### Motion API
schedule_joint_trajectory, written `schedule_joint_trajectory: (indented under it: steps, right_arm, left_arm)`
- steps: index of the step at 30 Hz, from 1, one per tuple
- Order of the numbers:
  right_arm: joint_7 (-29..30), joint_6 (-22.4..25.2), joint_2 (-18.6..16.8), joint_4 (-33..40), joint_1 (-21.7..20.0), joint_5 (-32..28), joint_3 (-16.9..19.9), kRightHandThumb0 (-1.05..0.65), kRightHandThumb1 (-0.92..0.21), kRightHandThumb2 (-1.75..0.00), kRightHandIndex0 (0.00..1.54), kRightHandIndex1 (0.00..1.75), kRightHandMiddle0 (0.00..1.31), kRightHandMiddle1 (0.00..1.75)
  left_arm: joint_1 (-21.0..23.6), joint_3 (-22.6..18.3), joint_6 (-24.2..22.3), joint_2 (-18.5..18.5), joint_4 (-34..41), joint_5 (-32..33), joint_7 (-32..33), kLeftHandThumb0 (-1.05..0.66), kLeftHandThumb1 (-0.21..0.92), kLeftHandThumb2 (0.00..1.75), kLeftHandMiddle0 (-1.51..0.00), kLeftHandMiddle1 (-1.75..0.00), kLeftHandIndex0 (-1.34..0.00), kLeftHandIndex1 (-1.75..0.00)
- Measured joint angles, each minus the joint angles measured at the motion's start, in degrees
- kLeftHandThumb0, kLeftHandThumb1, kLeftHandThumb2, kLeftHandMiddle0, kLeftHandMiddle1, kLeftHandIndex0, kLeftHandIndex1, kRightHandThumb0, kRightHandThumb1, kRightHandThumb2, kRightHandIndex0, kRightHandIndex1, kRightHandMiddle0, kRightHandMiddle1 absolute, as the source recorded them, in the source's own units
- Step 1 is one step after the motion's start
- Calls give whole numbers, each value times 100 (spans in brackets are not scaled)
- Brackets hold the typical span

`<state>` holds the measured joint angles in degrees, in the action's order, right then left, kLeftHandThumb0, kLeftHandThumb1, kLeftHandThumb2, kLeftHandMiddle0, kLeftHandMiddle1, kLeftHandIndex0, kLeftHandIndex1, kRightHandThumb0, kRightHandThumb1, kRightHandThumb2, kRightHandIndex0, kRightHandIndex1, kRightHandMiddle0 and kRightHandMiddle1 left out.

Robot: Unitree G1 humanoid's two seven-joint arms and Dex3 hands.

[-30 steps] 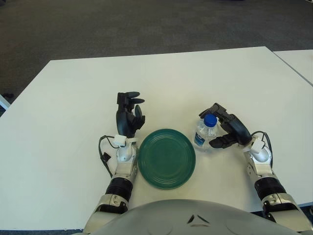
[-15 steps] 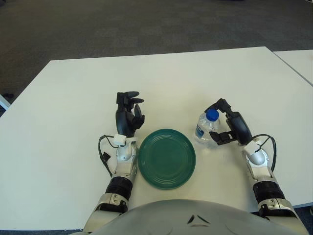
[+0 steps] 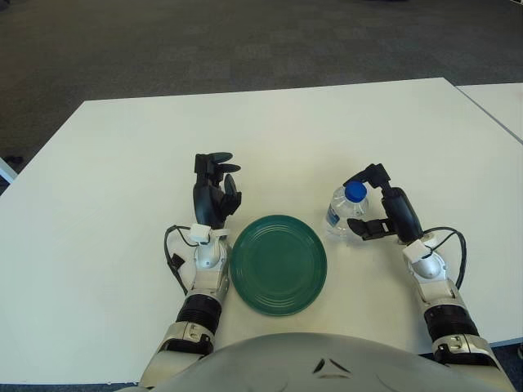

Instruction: Put the bottle into the plate.

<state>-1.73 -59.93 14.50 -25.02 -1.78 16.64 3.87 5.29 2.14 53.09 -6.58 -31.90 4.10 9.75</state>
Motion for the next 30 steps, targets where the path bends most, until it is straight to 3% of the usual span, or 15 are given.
schedule_joint_trajectory:
  steps: [30]
  right_arm:
    - [550,2,33,-33,-106,332,-156,-42,-55,-102,126,175,44,175]
  left_arm:
    - [146,-42,61,0,-181,247,-172,-97,92,75,-24,-171,-21,-152]
